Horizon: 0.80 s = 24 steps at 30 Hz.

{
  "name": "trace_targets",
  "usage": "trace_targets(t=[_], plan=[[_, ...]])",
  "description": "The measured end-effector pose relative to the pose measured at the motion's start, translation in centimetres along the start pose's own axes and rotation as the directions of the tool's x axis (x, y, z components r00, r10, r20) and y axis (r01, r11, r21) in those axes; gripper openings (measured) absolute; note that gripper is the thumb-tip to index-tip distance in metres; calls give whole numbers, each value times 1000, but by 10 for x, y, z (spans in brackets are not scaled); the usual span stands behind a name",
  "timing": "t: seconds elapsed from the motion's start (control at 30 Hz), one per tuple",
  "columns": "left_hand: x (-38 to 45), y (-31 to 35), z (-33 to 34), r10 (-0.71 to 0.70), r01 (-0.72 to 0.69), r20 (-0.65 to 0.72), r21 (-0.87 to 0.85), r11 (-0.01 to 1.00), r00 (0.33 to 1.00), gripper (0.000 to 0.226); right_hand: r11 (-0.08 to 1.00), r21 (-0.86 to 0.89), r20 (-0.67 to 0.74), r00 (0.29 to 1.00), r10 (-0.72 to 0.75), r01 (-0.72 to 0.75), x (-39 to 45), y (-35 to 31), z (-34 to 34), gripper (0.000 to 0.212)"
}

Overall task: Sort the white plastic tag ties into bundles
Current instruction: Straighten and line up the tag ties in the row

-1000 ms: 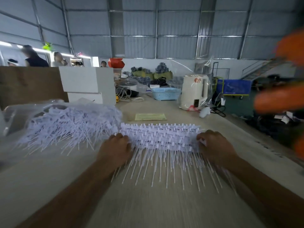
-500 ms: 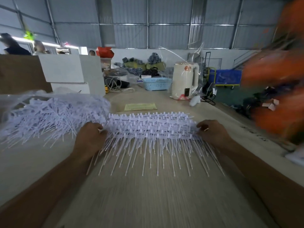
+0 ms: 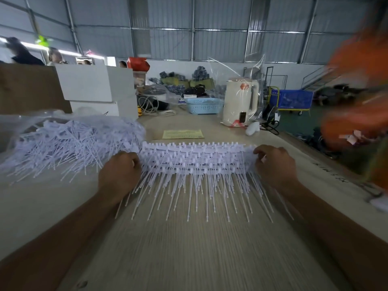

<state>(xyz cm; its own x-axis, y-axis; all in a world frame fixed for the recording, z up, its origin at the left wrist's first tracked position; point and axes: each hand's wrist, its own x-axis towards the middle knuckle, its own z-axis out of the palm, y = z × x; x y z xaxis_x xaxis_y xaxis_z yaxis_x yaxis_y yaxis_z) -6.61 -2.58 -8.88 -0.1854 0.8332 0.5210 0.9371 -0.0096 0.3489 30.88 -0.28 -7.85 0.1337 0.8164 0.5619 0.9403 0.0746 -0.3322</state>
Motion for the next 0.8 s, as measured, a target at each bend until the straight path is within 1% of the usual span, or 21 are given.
trace_targets(t=[0.07,0.1,0.13,0.2,0.27,0.3,0.33,0.37,0.4,0.43,0.47,0.5,0.53,0.57,0.6,0.63,0.67,0.7,0.73,0.77,0.8], plan=[[-1,1,0,3,-3,9,16,1000,1000,17,996,-56,-71,995,-73,69,2,0,-1,29],[-2,1,0,2,-3,15,23,1000,1000,17,995,-49,-101,990,-95,91,3,0,0,29],[-2,2,1,3,-3,13,27,1000,1000,18,995,10,-126,987,-99,101,4,0,0,29],[-2,3,2,12,-11,-18,19,1000,1000,18,962,249,-149,986,-77,112,6,-1,1,27],[-1,3,3,18,-18,-35,16,1000,999,18,862,500,-132,991,-15,80,8,-4,-4,27],[0,2,4,17,-17,-16,15,1000,1000,17,769,639,-83,996,41,22,9,-6,-9,29],[0,2,4,16,-16,18,13,1000,1000,17,631,774,-2,996,86,-53,7,-9,-15,30],[0,1,5,17,-18,46,15,1000,999,18,490,863,89,991,99,-126,5,-13,-21,31],[0,1,6,23,-24,52,20,1000,998,19,390,905,150,985,82,-170,3,-17,-27,31],[1,2,6,41,-42,28,19,999,999,19,355,919,166,985,52,-174,0,-23,-33,33],[1,4,4,76,-76,-19,-3,997,997,20,345,927,149,989,21,-147,-4,-29,-39,35],[2,9,2,123,-128,-71,-67,990,990,21,345,933,109,994,-11,-99,-8,-38,-44,36],[1,15,-2,162,-181,-111,-187,966,981,21,352,935,63,997,-45,-43,-14,-47,-48,38],[0,24,-7,167,-197,-115,-357,913,979,21,366,930,25,996,-88,9,-20,-58,-52,39],[-1,34,-12,141,-149,-57,-545,825,988,22,383,923,7,991,-137,47,-26,-69,-55,40],[-4,46,-17,109,-41,49,-716,697,993,27,396,915,6,981,-196,73,-33,-80,-57,40],[-6,59,-22,80,108,181,-830,547,980,35,402,911,17,964,-266,95,-40,-92,-57,40],[-8,69,-25,64,262,313,-876,404,948,46,410,904,29,939,-343,122,-47,-102,-56,39],[-11,75,-27,69,385,418,-880,279,906,58,426,890,36,907,-420,162,-54,-112,-54,38],[-13,77,-28,103,465,488,-865,187,867,67,448,867,36,869,-494,218,-62,-120,-50,38],[-15,77,-29,165,512,528,-849,133,833,72,468,836,29,827,-561,288,-69,-126,-46,37]])
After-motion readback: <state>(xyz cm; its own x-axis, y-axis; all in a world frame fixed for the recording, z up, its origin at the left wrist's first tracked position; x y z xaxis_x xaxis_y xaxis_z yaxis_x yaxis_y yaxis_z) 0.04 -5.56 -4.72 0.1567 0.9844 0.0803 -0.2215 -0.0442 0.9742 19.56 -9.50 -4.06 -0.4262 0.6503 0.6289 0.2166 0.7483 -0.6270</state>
